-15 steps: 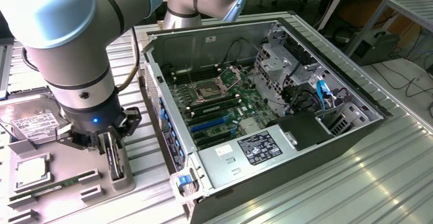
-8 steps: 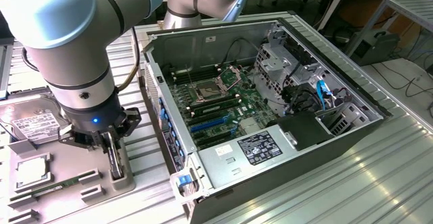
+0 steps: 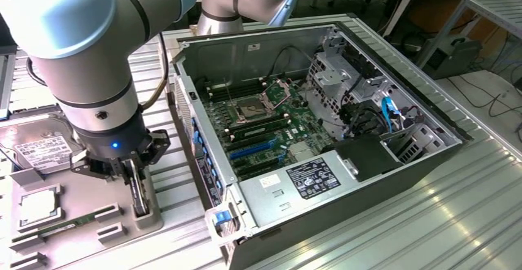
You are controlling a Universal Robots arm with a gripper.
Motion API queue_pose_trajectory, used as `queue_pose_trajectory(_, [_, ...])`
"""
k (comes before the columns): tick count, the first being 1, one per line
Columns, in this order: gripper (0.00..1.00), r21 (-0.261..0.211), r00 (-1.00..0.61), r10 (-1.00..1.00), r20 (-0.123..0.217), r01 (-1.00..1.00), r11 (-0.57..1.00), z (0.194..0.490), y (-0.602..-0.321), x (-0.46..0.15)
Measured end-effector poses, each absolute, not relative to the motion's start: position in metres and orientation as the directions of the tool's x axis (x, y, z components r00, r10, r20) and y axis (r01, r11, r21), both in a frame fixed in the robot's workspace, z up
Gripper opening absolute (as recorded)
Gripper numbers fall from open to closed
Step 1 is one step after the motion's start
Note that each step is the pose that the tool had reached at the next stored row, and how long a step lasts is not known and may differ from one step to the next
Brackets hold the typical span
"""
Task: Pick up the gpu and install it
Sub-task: 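Pick up the gpu and move the gpu toward the slot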
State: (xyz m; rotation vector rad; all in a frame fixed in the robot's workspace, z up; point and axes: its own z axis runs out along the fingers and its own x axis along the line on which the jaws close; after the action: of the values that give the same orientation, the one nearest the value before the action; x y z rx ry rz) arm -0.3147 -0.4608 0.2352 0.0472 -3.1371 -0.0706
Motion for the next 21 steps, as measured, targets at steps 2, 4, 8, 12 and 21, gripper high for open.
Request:
queue_pose_trajectory(2, [0.27, 0.046, -1.000, -0.030, 0.003, -0.030, 0.998, 0.238, -0.461, -0.315])
queue_pose_trajectory(4, [0.27, 0.046, -1.000, -0.030, 0.003, -0.030, 0.998, 0.240, -0.461, -0.315])
queue_pose_trajectory(8, [0.27, 0.048, -1.000, -0.030, 0.003, -0.030, 0.998, 0.249, -0.461, -0.315])
queue_pose_trajectory(12, [0.27, 0.049, -1.000, -0.030, 0.003, -0.030, 0.998, 0.260, -0.461, -0.315])
queue_pose_trajectory(21, [0.27, 0.051, -1.000, -0.030, 0.002, -0.030, 0.998, 0.280, -0.461, -0.315])
